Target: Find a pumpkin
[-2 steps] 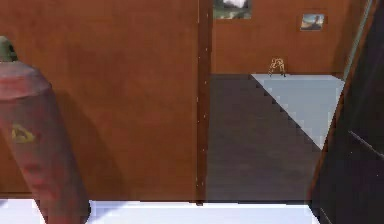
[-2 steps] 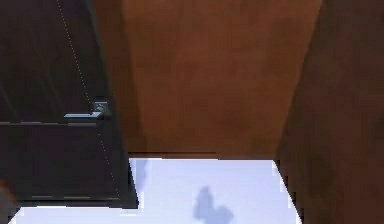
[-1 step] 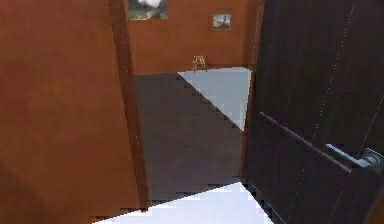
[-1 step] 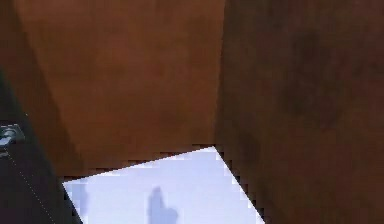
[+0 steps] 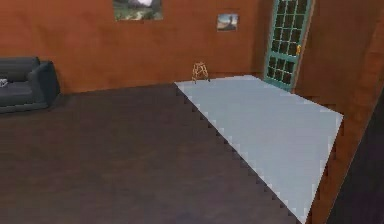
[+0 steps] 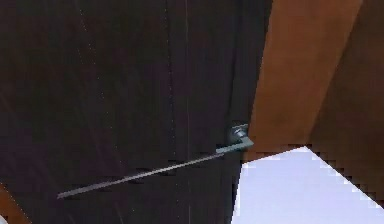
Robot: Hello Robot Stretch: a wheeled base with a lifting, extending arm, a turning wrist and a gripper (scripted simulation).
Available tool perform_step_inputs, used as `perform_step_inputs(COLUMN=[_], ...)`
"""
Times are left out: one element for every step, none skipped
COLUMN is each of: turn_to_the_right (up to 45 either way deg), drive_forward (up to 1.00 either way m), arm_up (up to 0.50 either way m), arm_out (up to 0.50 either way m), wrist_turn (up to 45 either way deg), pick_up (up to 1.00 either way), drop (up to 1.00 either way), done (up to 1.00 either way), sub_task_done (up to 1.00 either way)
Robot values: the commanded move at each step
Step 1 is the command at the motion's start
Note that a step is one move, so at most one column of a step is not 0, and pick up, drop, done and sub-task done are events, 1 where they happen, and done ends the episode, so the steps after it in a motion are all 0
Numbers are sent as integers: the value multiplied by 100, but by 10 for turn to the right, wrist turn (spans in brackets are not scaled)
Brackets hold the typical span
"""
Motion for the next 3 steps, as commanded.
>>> perform_step_inputs(turn_to_the_right=[60, 0, 420], drive_forward=[0, 60, 0], arm_up=[0, 0, 0], arm_out=[0, 0, 0], wrist_turn=[0, 0, 0], pick_up=[0, 0, 0], drop=[0, 0, 0], done=[0, 0, 0], sub_task_done=[0, 0, 0])
